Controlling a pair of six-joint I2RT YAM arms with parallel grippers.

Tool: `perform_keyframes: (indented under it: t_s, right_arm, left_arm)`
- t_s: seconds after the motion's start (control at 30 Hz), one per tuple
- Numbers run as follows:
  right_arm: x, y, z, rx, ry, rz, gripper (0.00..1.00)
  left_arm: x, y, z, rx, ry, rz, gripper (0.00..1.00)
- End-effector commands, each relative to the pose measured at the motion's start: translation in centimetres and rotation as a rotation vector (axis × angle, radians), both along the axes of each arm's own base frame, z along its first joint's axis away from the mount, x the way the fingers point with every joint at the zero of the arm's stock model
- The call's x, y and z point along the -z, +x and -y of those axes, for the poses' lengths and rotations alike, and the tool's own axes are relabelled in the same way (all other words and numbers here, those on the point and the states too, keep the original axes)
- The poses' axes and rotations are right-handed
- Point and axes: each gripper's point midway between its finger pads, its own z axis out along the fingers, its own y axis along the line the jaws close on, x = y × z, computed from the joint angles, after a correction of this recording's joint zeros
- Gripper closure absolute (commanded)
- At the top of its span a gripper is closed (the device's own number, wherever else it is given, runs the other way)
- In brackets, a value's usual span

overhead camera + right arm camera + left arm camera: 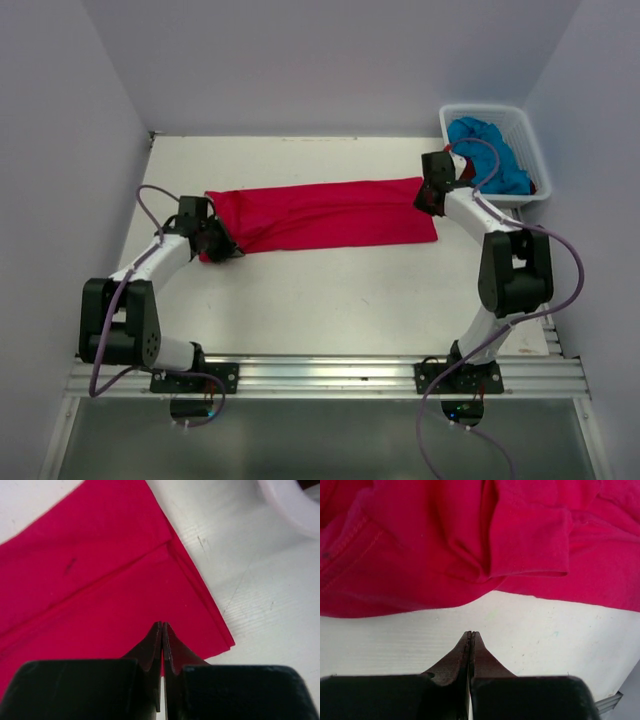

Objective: Fold and stack the t-shirts
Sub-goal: Fold the other side of the tshirt into a rectangle

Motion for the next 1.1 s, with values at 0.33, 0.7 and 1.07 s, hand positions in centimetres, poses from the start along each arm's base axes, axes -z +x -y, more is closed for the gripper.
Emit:
perform_keyframes:
  t_s: [0.33,0.7,1.07]
  right_arm:
    - [3.2,-1.1,-1.0,-0.039,0.038,-0.108,1.00]
    - [3.4,-1.1,-1.4,-0.056,0.052,-0.120,1.00]
    - [3.3,-1.1,-1.8,-0.066,0.068,-0.108,1.00]
  left_arm:
    - [-7.5,2.7,-7.8,-0.251,0.440,0.202,0.57]
    - [-0.9,5.6,-8.6,-0.044,0.577,-0.006,0.52]
    - [0.2,5.8,-10.1,-0.044,0.611,-0.046,0.77]
